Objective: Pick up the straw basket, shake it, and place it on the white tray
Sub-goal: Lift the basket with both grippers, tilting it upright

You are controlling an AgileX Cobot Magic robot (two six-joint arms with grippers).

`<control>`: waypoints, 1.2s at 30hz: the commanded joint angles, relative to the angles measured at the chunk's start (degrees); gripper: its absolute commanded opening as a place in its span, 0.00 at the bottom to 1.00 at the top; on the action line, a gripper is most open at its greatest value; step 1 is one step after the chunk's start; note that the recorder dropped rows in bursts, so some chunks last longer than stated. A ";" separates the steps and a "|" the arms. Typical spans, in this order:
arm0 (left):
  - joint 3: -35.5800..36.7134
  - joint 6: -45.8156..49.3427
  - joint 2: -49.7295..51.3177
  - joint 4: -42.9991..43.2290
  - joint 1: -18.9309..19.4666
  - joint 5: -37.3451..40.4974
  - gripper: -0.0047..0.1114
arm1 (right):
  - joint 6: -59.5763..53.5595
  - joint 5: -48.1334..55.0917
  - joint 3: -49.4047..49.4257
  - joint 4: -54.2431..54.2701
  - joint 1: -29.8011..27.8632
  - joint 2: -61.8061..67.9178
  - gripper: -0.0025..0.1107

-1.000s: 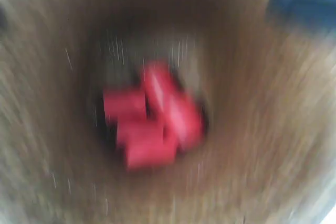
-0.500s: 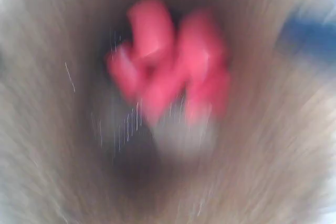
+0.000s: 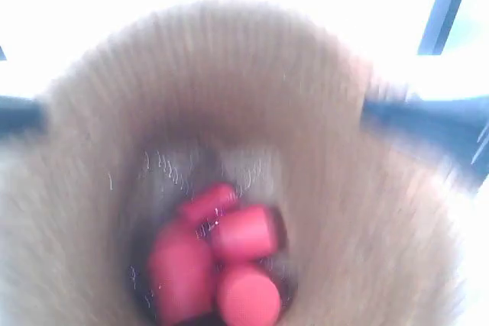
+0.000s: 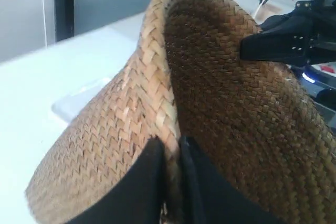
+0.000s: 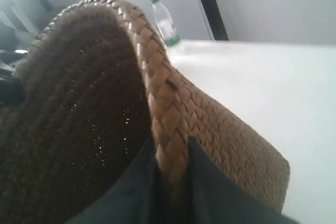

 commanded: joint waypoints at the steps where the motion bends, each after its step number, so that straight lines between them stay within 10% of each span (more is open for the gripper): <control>1: -11.32 -3.48 -1.55 -0.38 -0.26 5.41 0.04 | 1.77 -2.97 -12.82 3.92 0.11 -3.54 0.02; 7: 3.04 -6.80 -1.28 2.69 -0.26 -3.55 0.04 | -0.48 4.36 5.51 4.42 0.11 0.08 0.02; 12: -14.58 -8.73 -1.23 5.10 -0.26 6.87 0.04 | 1.82 -5.00 -13.84 5.51 0.11 -2.09 0.02; 17: 2.72 -8.12 -0.74 4.34 -0.26 0.24 0.04 | -0.91 2.80 6.58 5.91 0.11 0.53 0.02; 22: -14.22 -7.63 -0.48 2.96 -0.26 9.08 0.04 | 1.49 -4.81 -11.76 5.66 0.11 -1.70 0.02; 26: 3.33 -4.33 0.41 -0.91 -0.26 -2.29 0.04 | -2.20 3.35 6.22 6.21 0.11 3.41 0.02; 31: -12.36 -4.96 1.03 1.01 -0.26 5.09 0.04 | 1.55 -5.40 -11.64 4.81 0.11 1.13 0.02; 36: 2.13 -6.81 3.71 0.07 -0.26 -3.39 0.04 | 1.55 2.18 -0.18 2.16 0.11 4.78 0.02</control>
